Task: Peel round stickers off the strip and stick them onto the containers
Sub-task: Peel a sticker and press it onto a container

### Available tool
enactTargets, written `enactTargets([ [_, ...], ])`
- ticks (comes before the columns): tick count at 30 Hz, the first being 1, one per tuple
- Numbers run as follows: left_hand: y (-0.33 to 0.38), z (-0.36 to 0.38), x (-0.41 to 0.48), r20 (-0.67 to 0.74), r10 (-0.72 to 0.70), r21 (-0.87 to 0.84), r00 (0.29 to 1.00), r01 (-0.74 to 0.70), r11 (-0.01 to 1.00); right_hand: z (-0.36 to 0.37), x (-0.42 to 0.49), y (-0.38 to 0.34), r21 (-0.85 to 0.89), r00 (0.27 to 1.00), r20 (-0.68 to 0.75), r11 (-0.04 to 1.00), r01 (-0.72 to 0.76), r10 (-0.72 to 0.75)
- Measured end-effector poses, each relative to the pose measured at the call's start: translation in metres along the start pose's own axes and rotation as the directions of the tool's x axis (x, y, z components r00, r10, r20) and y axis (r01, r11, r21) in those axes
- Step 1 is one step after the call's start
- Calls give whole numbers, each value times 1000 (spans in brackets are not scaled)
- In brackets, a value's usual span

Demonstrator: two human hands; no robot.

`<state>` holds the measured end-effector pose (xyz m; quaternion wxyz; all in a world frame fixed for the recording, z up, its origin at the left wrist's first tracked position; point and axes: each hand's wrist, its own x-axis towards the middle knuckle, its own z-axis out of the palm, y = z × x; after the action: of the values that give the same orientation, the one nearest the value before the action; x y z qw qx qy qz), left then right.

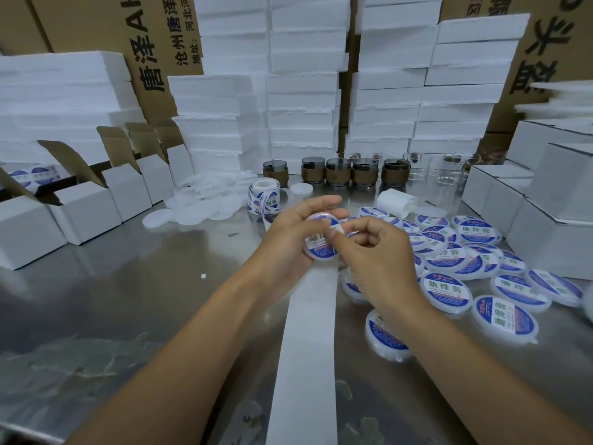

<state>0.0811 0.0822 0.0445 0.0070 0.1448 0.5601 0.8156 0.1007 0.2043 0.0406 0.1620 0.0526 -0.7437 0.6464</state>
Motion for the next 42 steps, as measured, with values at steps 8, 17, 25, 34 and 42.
enactTargets([
  [8, -5, 0, 1, 66, 27, -135, 997, -18, 991, 1, 0, 6, -65, 988, -71, 989, 134, -138],
  [17, -8, -4, 3, 32, 27, -105, 999, -23, 994, 0, 3, 7, -43, 999, 35, 998, 39, -38],
  [25, -7, -4, 2, 91, 17, -110, 996, -7, 994, -8, 9, 3, 131, 990, 121, 987, -92, 76],
  [34, -15, -6, 1, -15, 17, 287, 1000, -12, 958, -7, 12, 7, 131, 999, 27, 990, -45, 42],
  [42, -11, -7, -2, 60, -16, 257, 998, 0, 966, -8, 14, 7, 111, 999, -10, 993, -36, 37],
])
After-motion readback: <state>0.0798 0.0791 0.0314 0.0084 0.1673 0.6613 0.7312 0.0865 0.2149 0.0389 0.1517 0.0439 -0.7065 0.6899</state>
